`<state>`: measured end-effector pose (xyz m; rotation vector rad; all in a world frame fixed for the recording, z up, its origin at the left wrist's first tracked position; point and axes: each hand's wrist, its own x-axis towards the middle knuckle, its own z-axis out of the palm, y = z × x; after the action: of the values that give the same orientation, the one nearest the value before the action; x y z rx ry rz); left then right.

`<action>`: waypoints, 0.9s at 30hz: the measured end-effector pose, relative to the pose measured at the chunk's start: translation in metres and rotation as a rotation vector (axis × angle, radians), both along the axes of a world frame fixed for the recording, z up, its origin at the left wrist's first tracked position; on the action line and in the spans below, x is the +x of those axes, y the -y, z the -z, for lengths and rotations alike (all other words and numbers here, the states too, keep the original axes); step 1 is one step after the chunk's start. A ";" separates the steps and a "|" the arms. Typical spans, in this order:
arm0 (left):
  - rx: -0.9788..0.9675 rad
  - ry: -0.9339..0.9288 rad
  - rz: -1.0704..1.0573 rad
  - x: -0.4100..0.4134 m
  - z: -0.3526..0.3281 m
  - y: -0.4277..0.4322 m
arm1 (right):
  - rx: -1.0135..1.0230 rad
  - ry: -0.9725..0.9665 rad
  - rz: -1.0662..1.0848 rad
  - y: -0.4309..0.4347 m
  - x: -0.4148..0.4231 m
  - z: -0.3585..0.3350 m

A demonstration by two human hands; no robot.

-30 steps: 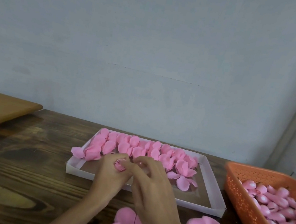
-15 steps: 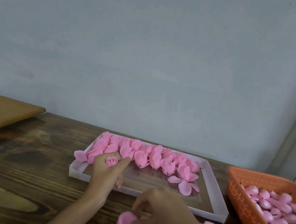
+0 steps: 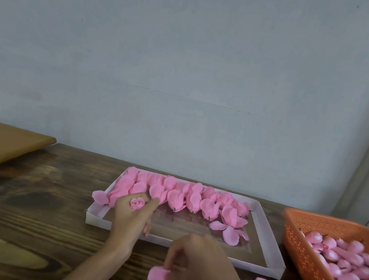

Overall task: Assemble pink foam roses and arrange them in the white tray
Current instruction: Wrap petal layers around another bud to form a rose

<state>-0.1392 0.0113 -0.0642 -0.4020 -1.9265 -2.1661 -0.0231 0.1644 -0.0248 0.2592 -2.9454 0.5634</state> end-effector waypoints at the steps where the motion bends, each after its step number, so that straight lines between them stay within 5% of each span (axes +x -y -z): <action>1: -0.005 0.009 -0.003 -0.001 0.001 0.000 | 0.011 -0.010 -0.008 0.001 0.000 0.000; 12: 0.084 0.022 0.097 0.001 -0.004 0.002 | -0.433 0.150 -0.082 -0.009 0.000 -0.005; 15: 0.127 0.042 0.135 0.002 -0.006 0.001 | -0.362 0.183 -0.082 -0.011 0.000 -0.005; 23: 0.280 0.034 0.303 0.018 -0.027 -0.005 | -0.694 -0.114 0.279 -0.014 -0.012 0.004; 27: 0.167 0.042 0.311 0.033 -0.033 -0.011 | -0.825 -0.171 0.378 -0.009 -0.016 0.007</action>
<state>-0.1057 0.0221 -0.0311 -0.6687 -1.7837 -2.5241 -0.0393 0.1731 -0.0320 -0.3118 -2.2552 1.4937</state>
